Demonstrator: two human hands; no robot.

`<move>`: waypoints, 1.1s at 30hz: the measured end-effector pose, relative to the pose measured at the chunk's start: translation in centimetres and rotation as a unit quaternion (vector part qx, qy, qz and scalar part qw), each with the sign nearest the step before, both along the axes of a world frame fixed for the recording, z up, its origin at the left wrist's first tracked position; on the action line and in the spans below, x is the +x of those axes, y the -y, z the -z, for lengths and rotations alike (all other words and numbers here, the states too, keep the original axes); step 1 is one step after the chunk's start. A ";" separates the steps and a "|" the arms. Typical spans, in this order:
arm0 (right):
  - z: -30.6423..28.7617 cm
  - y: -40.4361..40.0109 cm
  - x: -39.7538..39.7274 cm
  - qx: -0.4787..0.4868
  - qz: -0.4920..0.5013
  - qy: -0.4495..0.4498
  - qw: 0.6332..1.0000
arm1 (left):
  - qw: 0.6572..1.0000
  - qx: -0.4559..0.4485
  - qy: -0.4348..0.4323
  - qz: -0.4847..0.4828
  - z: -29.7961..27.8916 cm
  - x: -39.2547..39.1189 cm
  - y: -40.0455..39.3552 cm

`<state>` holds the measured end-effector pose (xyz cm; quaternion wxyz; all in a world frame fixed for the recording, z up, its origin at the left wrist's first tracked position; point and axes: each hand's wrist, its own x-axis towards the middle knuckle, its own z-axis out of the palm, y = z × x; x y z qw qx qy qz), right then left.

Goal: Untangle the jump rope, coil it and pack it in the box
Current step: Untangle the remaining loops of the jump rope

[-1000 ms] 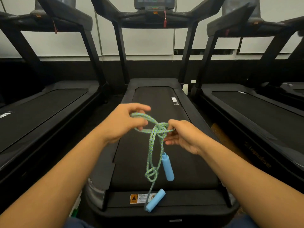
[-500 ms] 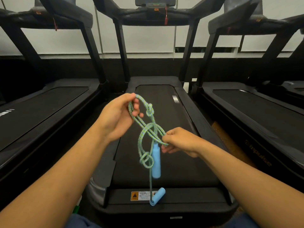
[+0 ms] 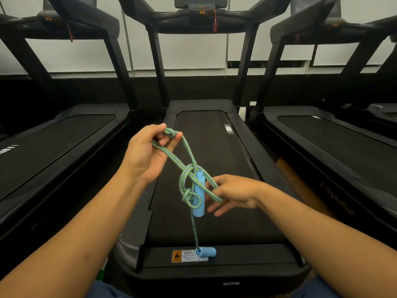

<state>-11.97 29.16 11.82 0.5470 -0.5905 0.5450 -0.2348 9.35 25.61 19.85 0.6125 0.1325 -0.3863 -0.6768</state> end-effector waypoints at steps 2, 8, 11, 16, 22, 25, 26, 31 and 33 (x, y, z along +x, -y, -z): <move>0.1 -0.2 0.3 -0.016 -0.001 0.026 1.000 | 0.999 -0.005 -0.048 0.012 -0.3 0.1 -0.3; 1.3 -0.5 2.0 -0.033 -0.027 0.162 0.986 | 0.992 -0.015 -0.113 0.048 -1.6 0.4 -1.9; 2.1 0.0 2.4 0.044 -0.036 0.186 0.981 | 0.991 -0.019 -0.121 0.062 -1.8 0.9 -1.7; 2.4 0.2 1.8 0.086 -0.073 0.097 0.989 | 0.990 -0.026 -0.131 0.040 -1.7 1.4 -1.3; 1.6 0.6 1.0 -0.012 -0.052 0.171 0.984 | 0.994 -0.070 -0.086 -0.002 -1.5 1.7 -0.7; 1.0 0.8 0.0 0.027 0.012 0.292 0.956 | 0.993 -0.035 -0.102 -0.039 -1.1 2.1 -0.2; 1.0 0.7 -0.3 0.041 0.019 0.302 0.952 | 0.992 -0.020 -0.113 -0.047 -1.1 2.1 -0.1; 1.6 0.3 -1.4 0.089 -0.092 0.148 0.981 | 0.990 0.014 -0.132 -0.054 -0.9 2.1 0.1; 2.0 0.0 -1.1 0.055 -0.132 0.039 0.989 | 0.994 0.005 -0.105 -0.039 -0.5 1.4 -0.3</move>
